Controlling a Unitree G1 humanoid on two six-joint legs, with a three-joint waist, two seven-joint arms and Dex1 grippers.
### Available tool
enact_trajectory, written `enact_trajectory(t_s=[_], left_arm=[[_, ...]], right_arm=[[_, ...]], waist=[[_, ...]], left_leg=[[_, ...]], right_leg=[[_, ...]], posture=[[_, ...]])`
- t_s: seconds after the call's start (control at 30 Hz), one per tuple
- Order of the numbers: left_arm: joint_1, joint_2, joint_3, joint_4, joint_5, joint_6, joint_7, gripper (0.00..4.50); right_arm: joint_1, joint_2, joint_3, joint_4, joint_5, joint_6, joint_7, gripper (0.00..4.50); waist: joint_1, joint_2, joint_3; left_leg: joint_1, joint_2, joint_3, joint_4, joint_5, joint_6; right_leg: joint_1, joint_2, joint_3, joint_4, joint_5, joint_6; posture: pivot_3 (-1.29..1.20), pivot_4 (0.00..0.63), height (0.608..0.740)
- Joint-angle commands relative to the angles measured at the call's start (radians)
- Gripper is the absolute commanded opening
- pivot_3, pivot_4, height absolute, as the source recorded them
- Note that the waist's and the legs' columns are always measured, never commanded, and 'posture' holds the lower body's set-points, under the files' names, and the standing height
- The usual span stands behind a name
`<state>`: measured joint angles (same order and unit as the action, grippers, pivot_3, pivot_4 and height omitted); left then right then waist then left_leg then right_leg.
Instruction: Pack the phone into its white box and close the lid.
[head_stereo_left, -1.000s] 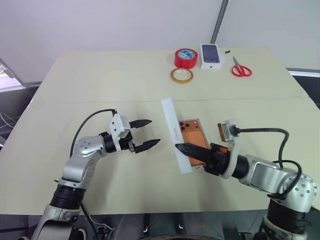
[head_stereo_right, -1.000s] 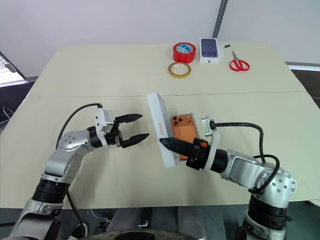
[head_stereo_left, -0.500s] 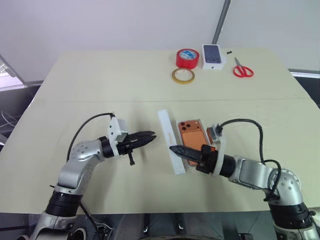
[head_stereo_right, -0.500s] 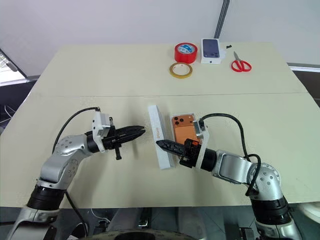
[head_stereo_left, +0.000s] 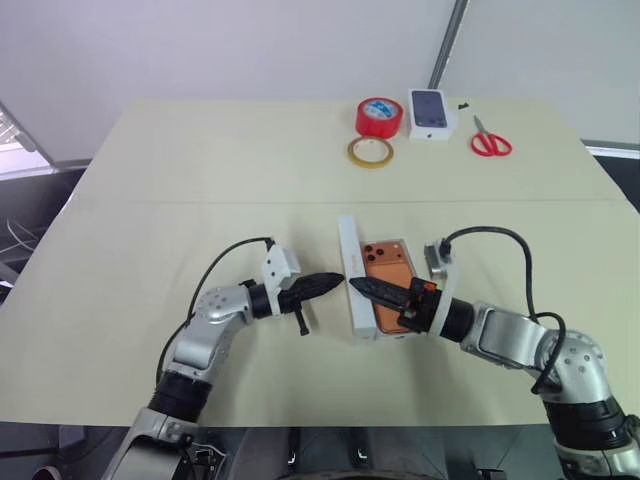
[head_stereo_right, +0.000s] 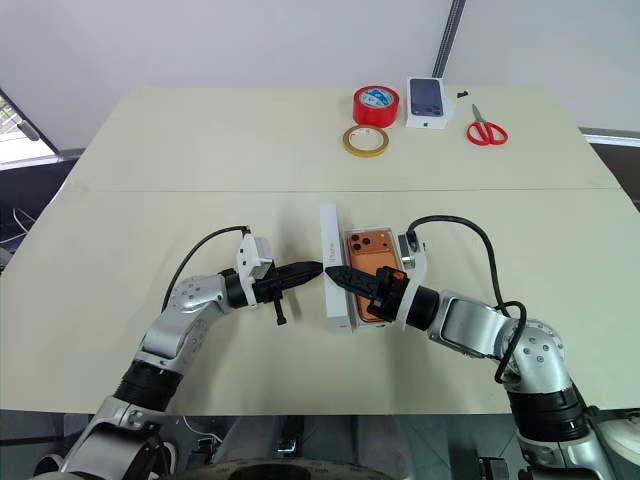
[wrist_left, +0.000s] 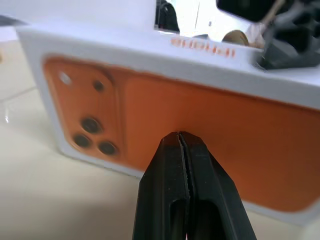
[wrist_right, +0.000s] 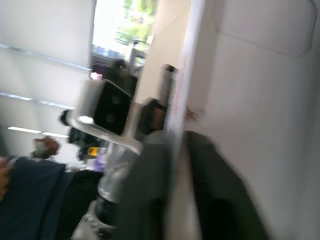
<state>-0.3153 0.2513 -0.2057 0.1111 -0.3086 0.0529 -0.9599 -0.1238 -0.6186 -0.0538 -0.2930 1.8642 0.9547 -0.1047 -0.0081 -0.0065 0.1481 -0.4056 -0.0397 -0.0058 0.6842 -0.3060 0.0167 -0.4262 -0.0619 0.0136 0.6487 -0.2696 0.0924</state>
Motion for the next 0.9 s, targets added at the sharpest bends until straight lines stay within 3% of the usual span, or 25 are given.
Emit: enact_trajectory(t_s=[0.03, 0.1, 0.3, 0.4, 0.47, 0.57, 0.67, 0.77, 0.9], left_arm=[[-0.033, -0.040, -0.023, 0.038, 0.018, -0.044, -0.003, 0.00], [-0.049, -0.083, -0.045, 0.076, 0.031, -0.062, -0.001, 0.00], [-0.093, -0.188, -0.084, 0.172, 0.064, -0.101, 0.010, 0.00], [-0.117, -0.200, -0.075, 0.216, 0.073, -0.119, 0.006, 0.00], [-0.125, -0.184, -0.060, 0.219, 0.065, -0.113, -0.005, 0.00], [-0.121, -0.145, -0.047, 0.196, 0.056, -0.100, -0.024, 0.00], [-0.096, -0.083, -0.033, 0.116, 0.033, -0.057, -0.051, 0.00], [-0.063, -0.024, -0.032, 0.037, 0.016, 0.003, -0.072, 0.00], [-0.040, 0.008, -0.023, 0.016, 0.014, 0.032, -0.067, 0.00]], right_arm=[[0.015, -0.049, -0.086, 0.005, -0.035, -0.017, 0.035, 2.90], [0.030, -0.102, -0.146, 0.008, -0.100, -0.015, 0.090, 3.92], [0.096, -0.230, -0.302, 0.040, -0.257, -0.013, 0.262, 3.92], [0.123, -0.286, -0.261, 0.010, -0.526, -0.097, 0.382, 3.92], [0.117, -0.264, -0.239, 0.007, -0.627, -0.141, 0.410, 3.92], [0.106, -0.240, -0.178, -0.016, -0.811, -0.231, 0.448, 3.12], [0.103, -0.255, -0.034, -0.017, -1.174, -0.477, 0.511, 1.60], [0.091, -0.237, 0.018, 0.041, -1.357, -0.652, 0.579, 0.05], [0.087, -0.196, 0.011, 0.062, -1.422, -0.729, 0.644, 0.05]], waist=[[0.000, 0.000, 0.000], [0.002, 0.000, 0.000], [0.015, 0.000, 0.000], [0.015, 0.000, 0.000], [0.014, 0.000, 0.000], [0.014, 0.000, 0.000], [0.014, 0.000, 0.000], [0.017, 0.000, 0.000], [0.023, 0.000, 0.000]], left_leg=[[0.000, 0.000, 0.000, 0.000, 0.000, 0.000], [0.000, 0.000, 0.000, 0.000, 0.000, 0.000], [0.000, 0.000, 0.001, 0.001, 0.000, 0.000], [0.000, 0.000, 0.002, 0.001, 0.000, 0.000], [0.000, 0.000, 0.001, 0.001, 0.000, 0.000], [0.001, 0.000, 0.001, 0.001, 0.000, 0.000], [0.001, 0.000, 0.001, 0.001, 0.000, 0.000], [0.001, 0.000, 0.001, 0.001, 0.000, 0.000], [0.001, 0.000, 0.001, 0.001, 0.000, -0.001]], right_leg=[[0.000, 0.000, 0.000, 0.000, 0.000, 0.000], [0.000, 0.000, 0.000, 0.000, 0.000, 0.000], [0.000, 0.000, 0.000, 0.000, 0.000, 0.000], [0.000, 0.001, 0.000, 0.000, 0.000, 0.000], [0.000, 0.002, 0.000, 0.000, 0.000, 0.000], [0.000, 0.002, 0.000, 0.001, 0.000, 0.000], [0.000, 0.002, 0.000, 0.001, 0.000, 0.000], [0.000, 0.002, 0.000, 0.001, 0.000, 0.000], [0.000, 0.002, 0.000, 0.000, 0.000, 0.000]], posture=[[0.00, 0.150, 0.740], [0.00, 0.150, 0.740], [0.00, 0.150, 0.740], [0.00, 0.150, 0.740], [0.00, 0.150, 0.740], [0.00, 0.150, 0.740], [0.00, 0.150, 0.740], [0.00, 0.150, 0.740], [0.00, 0.150, 0.740]])
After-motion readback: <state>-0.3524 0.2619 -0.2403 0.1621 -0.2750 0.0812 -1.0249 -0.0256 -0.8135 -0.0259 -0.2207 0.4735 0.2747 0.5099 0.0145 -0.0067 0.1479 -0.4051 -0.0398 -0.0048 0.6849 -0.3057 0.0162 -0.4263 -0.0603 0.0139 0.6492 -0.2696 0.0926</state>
